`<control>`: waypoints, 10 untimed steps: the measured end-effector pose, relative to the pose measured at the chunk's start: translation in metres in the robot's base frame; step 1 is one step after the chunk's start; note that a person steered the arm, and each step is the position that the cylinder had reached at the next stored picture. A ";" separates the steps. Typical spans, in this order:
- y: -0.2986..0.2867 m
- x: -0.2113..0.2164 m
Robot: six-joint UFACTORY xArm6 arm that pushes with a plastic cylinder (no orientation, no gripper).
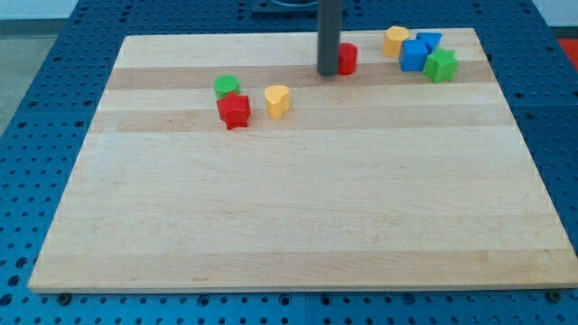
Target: Move the red star to the right of the green circle
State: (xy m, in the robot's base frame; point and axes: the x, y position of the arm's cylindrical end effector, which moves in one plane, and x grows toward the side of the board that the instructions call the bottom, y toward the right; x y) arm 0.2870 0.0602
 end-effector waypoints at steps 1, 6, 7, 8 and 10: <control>0.032 0.000; -0.117 0.145; -0.222 0.150; -0.240 0.133; -0.135 0.094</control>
State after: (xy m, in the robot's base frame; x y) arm 0.3810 -0.0750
